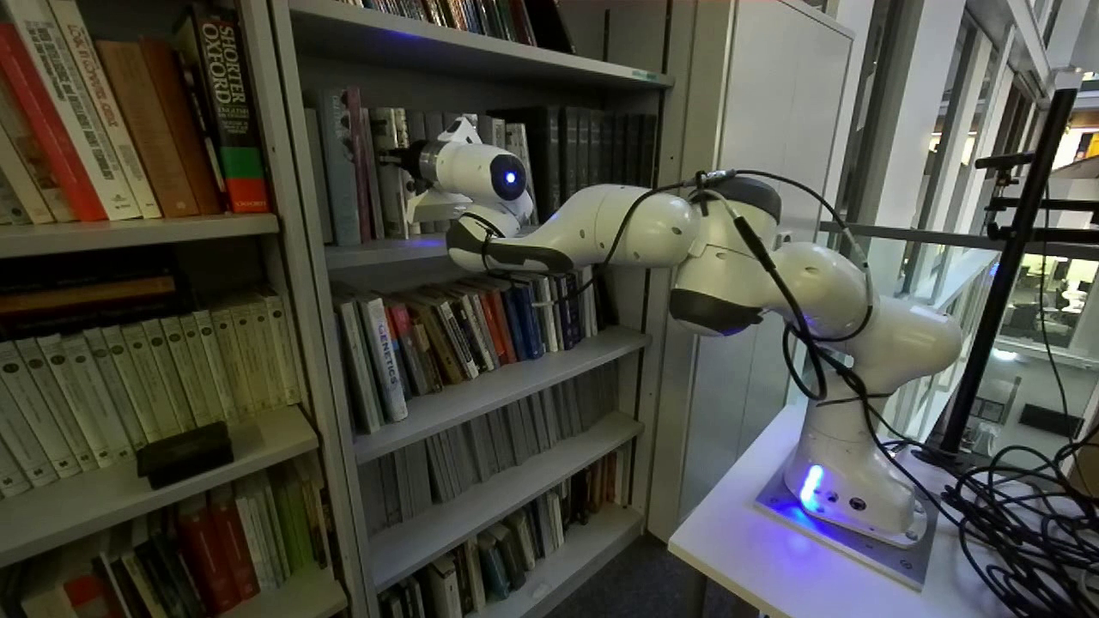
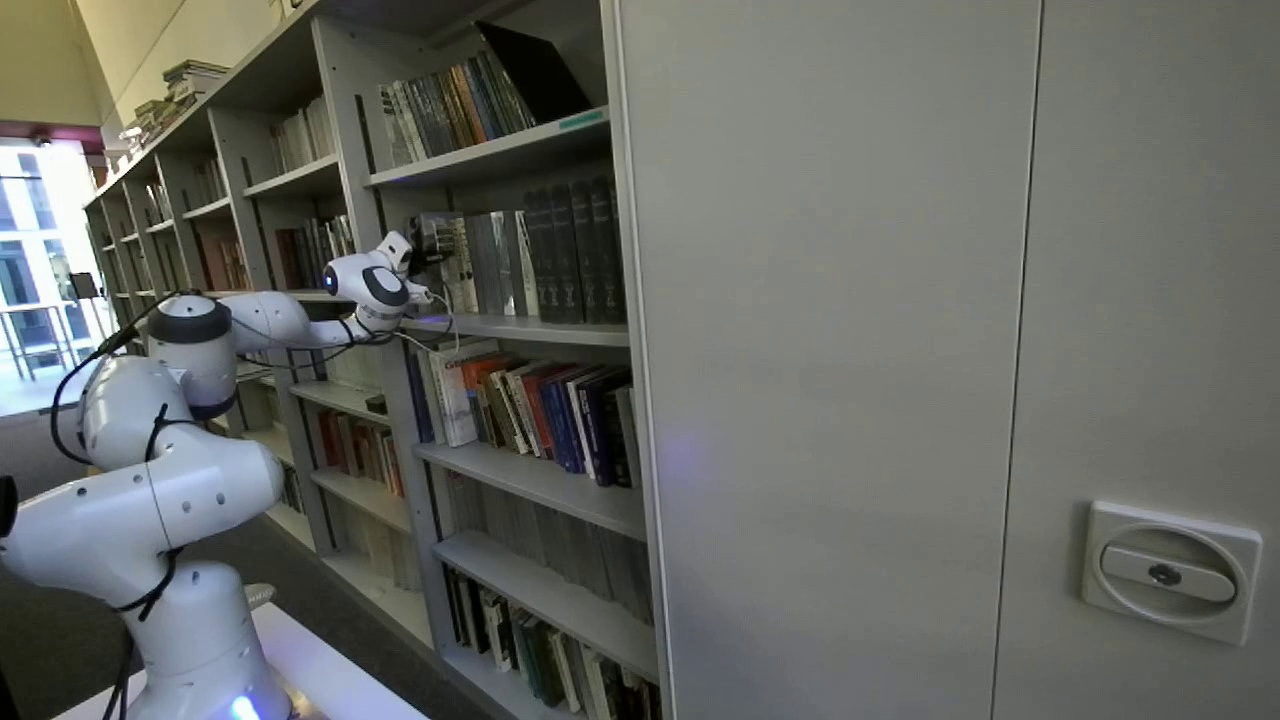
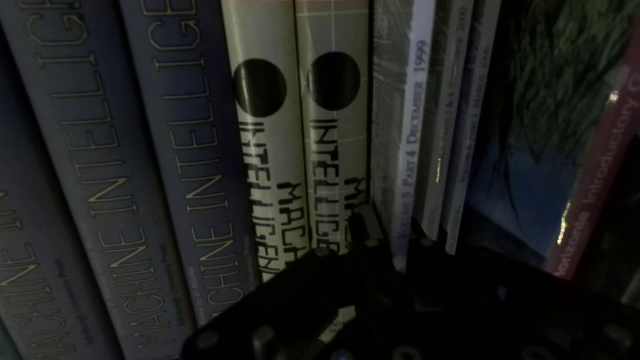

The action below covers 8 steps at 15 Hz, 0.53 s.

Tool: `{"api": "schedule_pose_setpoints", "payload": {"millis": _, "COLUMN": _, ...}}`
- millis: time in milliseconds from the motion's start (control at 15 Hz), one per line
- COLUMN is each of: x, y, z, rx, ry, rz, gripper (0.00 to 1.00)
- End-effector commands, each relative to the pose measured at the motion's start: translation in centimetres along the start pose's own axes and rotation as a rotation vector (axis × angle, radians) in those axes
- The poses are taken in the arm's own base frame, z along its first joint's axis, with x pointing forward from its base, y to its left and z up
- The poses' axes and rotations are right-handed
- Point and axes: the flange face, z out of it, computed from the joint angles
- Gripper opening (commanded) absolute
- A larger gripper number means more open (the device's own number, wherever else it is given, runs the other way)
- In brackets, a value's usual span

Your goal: Move the thin white book to the right

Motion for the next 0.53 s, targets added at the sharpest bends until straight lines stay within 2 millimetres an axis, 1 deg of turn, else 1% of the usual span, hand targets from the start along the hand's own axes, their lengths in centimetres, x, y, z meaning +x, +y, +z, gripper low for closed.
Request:
{"api": "schedule_pose_setpoints", "payload": {"millis": 0, "x": 1.09, "y": -0.05, "z": -0.22, "rx": -0.002, "ry": 0.026, "rz": -0.012, "gripper": 0.02}}
{"api": "schedule_pose_setpoints", "payload": {"millis": 467, "x": 1.32, "y": -0.45, "z": -0.92, "rx": 0.006, "ry": 0.03, "rz": -0.008, "gripper": 0.02}}
